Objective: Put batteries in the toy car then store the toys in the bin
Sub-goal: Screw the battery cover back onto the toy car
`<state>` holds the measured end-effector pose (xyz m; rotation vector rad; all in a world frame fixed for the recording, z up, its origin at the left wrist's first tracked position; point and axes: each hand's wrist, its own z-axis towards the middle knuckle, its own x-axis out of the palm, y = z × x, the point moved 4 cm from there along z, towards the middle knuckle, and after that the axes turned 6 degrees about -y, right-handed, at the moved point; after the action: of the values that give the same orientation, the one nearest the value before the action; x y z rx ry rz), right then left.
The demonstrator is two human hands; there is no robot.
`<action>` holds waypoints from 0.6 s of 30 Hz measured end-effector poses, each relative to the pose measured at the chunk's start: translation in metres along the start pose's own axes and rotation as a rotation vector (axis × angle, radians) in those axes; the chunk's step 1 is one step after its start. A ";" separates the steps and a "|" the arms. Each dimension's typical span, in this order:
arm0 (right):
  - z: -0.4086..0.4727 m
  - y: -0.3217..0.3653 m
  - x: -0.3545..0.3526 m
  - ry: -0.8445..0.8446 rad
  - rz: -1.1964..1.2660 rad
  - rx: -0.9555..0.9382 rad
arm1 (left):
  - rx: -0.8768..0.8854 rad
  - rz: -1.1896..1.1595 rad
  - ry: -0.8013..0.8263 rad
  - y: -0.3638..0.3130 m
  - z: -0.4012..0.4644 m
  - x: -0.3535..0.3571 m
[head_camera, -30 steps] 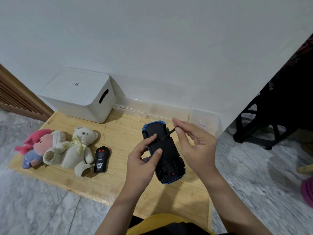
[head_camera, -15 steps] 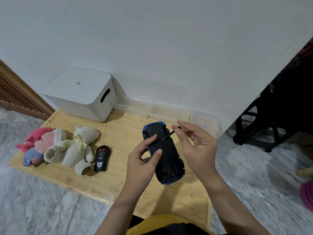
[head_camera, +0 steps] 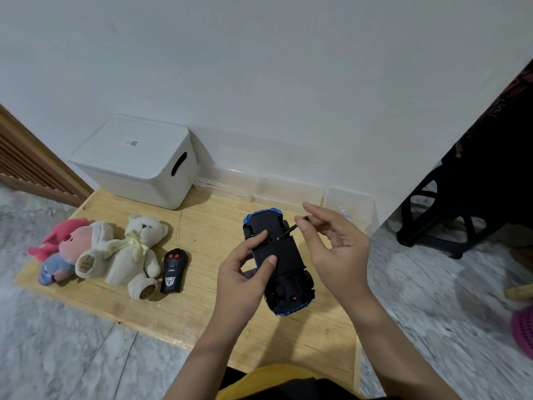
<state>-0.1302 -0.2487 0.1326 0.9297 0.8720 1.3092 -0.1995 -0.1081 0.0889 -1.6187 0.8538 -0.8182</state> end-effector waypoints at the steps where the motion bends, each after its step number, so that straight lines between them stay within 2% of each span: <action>1: 0.001 0.001 0.000 0.007 -0.021 -0.009 | -0.003 -0.001 0.001 0.001 0.000 0.000; 3: 0.004 0.001 -0.001 0.023 -0.080 0.005 | -0.004 -0.001 -0.008 0.003 0.001 0.000; 6: 0.010 -0.003 -0.009 0.073 -0.165 0.149 | -0.011 -0.004 -0.033 0.006 0.004 -0.004; 9: 0.013 -0.012 -0.015 0.234 -0.294 0.257 | -0.001 -0.009 -0.037 0.007 0.009 -0.008; 12: 0.009 -0.021 -0.016 0.387 -0.485 0.235 | 0.007 -0.007 0.003 0.007 0.011 -0.007; 14: 0.007 -0.023 -0.015 0.370 -0.518 0.182 | 0.013 0.002 0.044 0.008 0.011 -0.006; 18: -0.005 -0.023 -0.012 0.203 -0.251 0.253 | -0.003 -0.007 0.098 0.012 0.009 -0.003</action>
<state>-0.1267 -0.2609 0.1092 0.8577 1.2928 1.1042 -0.1951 -0.1028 0.0758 -1.5951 0.9192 -0.9072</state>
